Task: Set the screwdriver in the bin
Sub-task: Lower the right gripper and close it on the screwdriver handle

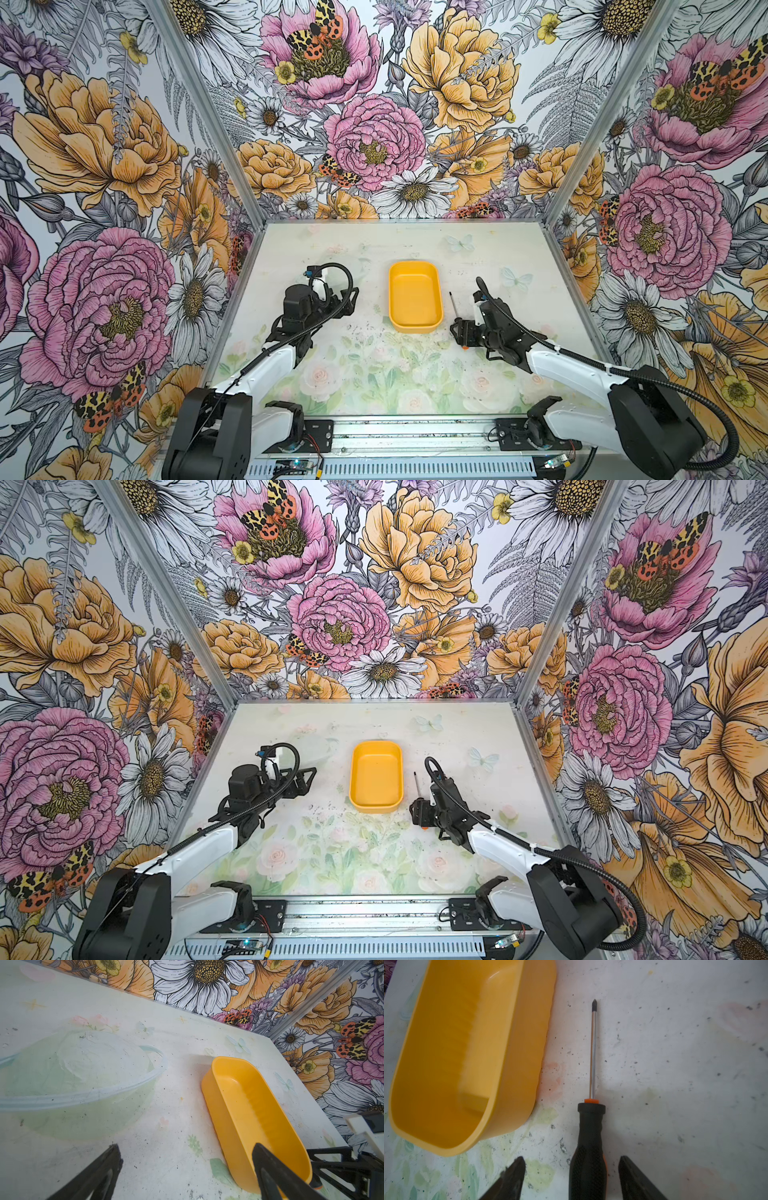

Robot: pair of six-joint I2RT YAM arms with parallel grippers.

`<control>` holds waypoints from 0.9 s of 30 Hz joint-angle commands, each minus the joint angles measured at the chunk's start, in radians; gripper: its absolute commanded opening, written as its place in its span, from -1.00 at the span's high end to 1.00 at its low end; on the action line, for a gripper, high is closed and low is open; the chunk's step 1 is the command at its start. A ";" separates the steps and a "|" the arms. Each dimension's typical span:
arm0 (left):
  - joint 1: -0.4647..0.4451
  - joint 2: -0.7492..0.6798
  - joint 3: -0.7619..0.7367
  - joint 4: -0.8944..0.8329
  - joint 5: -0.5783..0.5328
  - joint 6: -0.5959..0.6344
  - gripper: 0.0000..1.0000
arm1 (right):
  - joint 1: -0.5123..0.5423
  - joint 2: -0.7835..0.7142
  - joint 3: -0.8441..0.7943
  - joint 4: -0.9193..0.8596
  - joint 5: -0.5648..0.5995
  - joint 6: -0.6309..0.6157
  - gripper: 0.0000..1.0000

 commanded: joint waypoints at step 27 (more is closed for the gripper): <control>-0.006 0.011 0.048 -0.078 -0.034 0.010 -0.98 | 0.081 0.140 0.092 -0.100 0.124 0.045 0.42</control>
